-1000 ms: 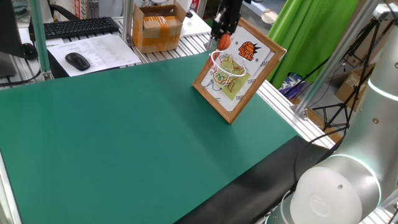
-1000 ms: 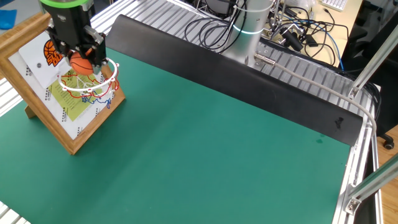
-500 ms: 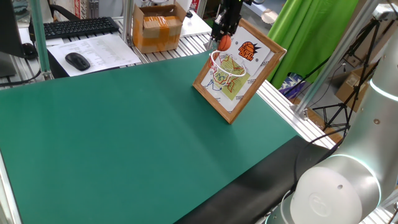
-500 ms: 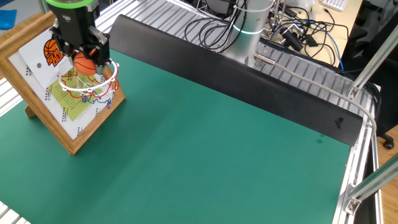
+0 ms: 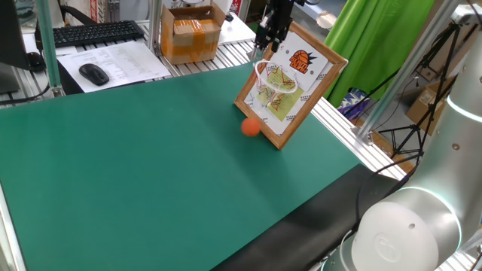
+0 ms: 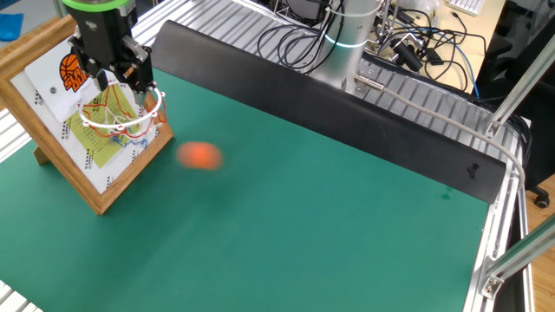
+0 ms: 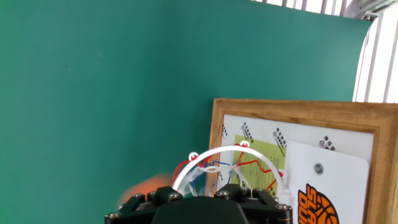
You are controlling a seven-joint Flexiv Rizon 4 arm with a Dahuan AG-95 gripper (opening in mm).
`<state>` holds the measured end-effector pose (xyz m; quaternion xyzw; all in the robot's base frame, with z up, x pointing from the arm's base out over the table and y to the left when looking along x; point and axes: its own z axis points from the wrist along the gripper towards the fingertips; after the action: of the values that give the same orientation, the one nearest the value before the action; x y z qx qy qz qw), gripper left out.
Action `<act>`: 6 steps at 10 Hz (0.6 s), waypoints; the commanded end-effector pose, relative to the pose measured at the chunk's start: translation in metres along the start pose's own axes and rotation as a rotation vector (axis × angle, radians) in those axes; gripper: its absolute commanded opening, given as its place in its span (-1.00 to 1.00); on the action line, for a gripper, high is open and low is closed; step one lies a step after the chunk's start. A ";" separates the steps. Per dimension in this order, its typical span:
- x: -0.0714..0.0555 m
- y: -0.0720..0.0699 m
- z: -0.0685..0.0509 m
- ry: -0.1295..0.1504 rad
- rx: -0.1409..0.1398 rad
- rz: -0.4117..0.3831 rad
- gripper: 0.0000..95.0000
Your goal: Grab a basketball, release it and shoot it into the basket
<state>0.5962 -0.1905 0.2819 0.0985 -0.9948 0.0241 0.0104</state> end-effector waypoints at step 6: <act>-0.006 0.001 0.003 -0.003 -0.058 0.022 -1.00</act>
<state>0.6007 -0.1883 0.2784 0.0883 -0.9960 -0.0036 0.0092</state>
